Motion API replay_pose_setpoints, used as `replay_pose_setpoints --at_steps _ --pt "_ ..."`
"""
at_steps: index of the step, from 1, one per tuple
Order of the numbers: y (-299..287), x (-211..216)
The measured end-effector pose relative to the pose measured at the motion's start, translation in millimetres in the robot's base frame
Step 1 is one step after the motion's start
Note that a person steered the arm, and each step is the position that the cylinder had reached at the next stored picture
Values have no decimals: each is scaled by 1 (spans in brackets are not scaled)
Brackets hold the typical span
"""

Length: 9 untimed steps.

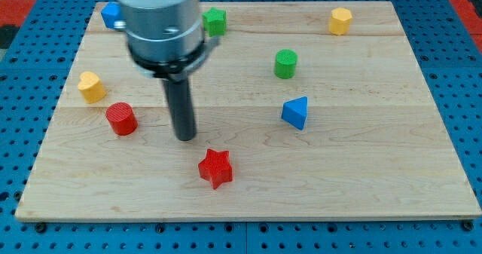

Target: Move your arm towards the red circle

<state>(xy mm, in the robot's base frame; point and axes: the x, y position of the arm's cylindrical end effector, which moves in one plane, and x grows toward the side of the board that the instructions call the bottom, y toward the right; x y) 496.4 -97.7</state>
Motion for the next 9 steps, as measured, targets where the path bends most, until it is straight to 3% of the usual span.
replay_pose_setpoints --at_steps 1,2,4,5,6,7,9 --pt "-41 -7" --pt "-42 -26" --pt "-1 10" --pt "-49 17" --pt "-27 11" --pt "65 -31" --pt "36 -77"
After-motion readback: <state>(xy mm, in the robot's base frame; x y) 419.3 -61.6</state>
